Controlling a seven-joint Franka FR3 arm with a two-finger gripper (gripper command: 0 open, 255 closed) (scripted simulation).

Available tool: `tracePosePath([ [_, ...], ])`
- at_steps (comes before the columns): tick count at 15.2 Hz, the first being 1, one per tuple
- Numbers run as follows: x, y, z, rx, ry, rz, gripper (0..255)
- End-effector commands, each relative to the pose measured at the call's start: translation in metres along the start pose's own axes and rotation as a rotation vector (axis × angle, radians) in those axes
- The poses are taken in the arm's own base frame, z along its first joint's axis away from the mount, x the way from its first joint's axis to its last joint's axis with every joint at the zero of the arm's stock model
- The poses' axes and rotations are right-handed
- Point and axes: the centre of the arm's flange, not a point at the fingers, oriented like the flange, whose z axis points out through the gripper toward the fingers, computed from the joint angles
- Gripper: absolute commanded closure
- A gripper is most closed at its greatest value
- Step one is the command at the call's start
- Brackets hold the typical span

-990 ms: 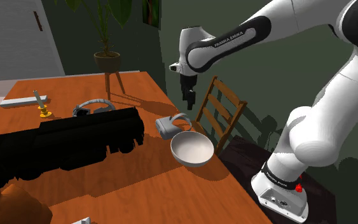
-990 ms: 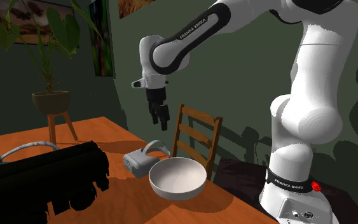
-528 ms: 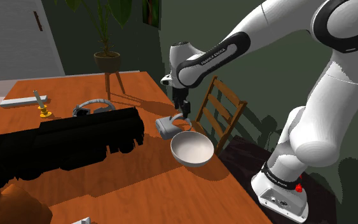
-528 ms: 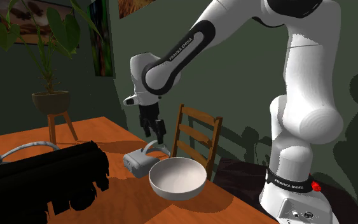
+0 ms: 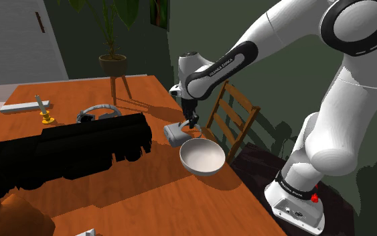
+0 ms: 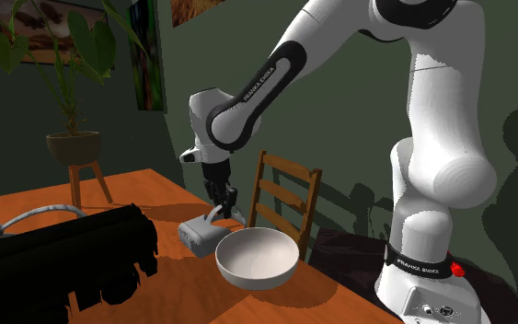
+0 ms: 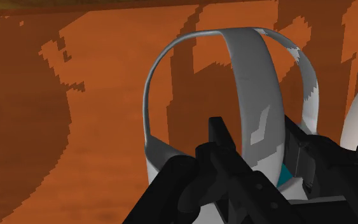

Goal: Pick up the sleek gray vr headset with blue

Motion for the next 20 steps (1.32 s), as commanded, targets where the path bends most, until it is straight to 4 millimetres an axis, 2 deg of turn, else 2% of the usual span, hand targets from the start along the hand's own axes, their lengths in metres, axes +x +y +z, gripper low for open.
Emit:
tracePosePath([
  [1,0.000,0.000,0.000,0.000,0.000,0.000,255],
  [8,0.000,0.000,0.001,0.000,0.000,0.000,255],
  [20,-0.007,-0.001,-0.062,0.000,0.000,0.000,255],
])
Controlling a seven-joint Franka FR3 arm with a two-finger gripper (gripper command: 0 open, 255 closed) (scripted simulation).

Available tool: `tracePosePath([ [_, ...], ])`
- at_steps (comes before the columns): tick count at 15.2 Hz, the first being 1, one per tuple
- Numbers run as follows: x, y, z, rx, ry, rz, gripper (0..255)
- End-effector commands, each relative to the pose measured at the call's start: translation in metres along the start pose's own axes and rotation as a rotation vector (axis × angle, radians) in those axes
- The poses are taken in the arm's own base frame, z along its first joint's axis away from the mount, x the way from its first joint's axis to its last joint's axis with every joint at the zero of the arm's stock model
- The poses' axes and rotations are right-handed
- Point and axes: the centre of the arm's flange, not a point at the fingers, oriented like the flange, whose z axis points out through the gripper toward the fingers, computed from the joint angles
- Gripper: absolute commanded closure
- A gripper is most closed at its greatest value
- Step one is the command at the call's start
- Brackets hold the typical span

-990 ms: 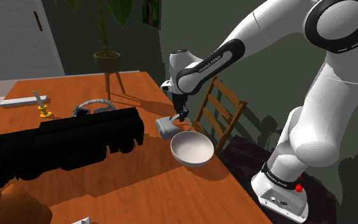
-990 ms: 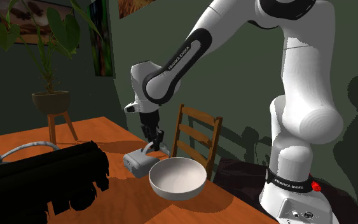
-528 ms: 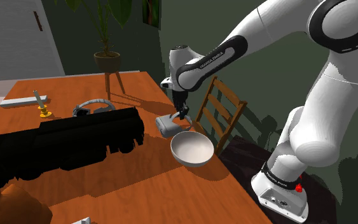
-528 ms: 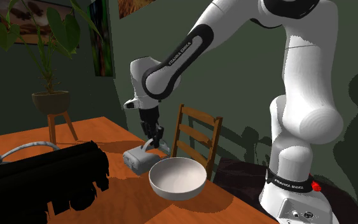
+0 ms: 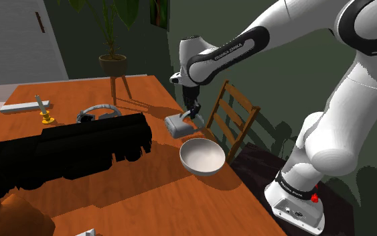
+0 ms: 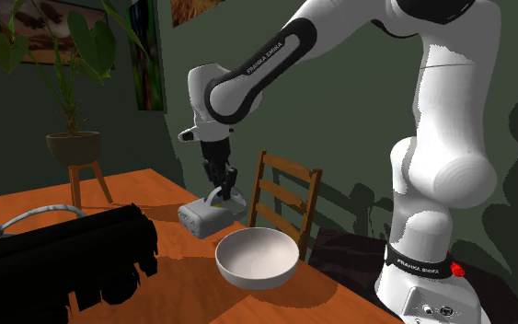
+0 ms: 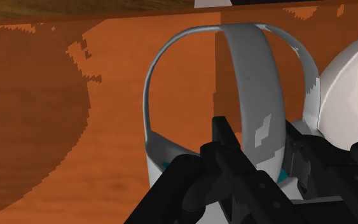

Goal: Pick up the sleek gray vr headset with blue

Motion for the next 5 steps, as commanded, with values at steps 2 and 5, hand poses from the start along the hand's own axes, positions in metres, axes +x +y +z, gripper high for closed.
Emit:
tracePosePath([
  [2,0.000,-0.001,-0.016,0.000,0.000,0.000,255],
  [5,-0.001,-0.001,-0.022,0.000,0.000,0.000,255],
])
